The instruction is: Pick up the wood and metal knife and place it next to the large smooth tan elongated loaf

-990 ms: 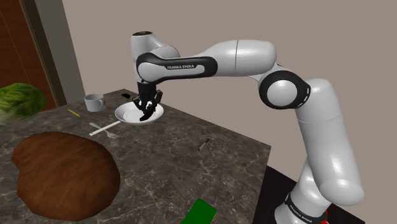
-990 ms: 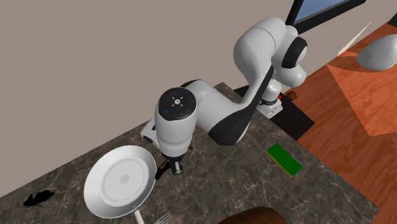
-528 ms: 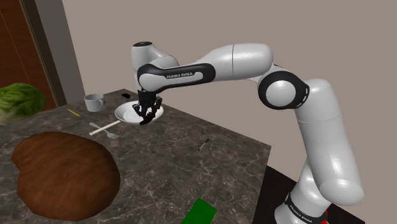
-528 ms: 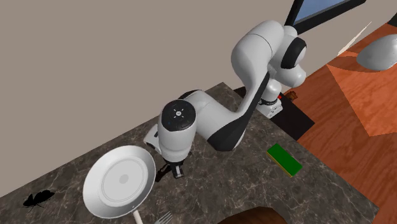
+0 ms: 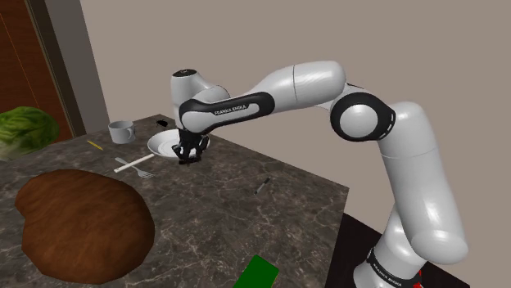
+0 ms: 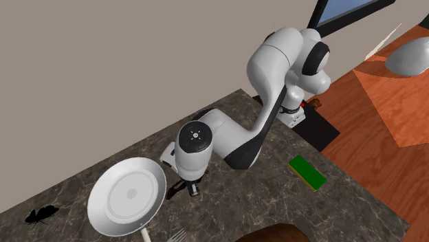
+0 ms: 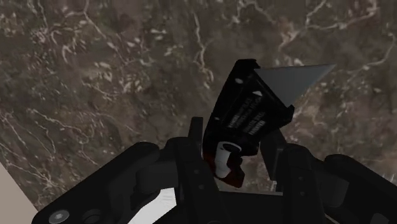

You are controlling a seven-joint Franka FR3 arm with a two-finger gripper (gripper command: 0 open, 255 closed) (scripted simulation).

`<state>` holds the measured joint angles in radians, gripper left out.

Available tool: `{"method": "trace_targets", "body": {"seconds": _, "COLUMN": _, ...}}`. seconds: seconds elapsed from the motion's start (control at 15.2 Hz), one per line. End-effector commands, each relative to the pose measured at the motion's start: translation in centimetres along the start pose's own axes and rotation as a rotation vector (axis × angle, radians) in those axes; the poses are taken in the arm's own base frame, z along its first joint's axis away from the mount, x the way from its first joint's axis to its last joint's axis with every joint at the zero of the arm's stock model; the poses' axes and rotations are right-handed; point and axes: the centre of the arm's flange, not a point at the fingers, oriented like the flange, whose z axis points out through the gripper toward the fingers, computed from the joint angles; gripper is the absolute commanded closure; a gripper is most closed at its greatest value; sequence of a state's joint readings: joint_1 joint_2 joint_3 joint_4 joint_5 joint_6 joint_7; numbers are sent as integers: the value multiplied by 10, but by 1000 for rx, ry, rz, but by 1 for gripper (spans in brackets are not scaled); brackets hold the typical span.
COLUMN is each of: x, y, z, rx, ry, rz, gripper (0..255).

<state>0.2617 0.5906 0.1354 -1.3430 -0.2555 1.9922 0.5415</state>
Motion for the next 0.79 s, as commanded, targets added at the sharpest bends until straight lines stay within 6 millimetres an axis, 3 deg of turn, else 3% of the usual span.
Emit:
{"method": "trace_targets", "body": {"seconds": 0.0, "x": -1, "y": -1, "z": 13, "rx": -1, "ry": -1, "rz": 0, "gripper": 255}}
{"method": "trace_targets", "body": {"seconds": 0.46, "x": -6, "y": -5, "z": 49, "rx": -1, "ry": -1, "rz": 0, "gripper": 255}}
{"method": "trace_targets", "body": {"seconds": 0.73, "x": -6, "y": -5, "z": 49, "rx": -1, "ry": -1, "rz": 0, "gripper": 255}}
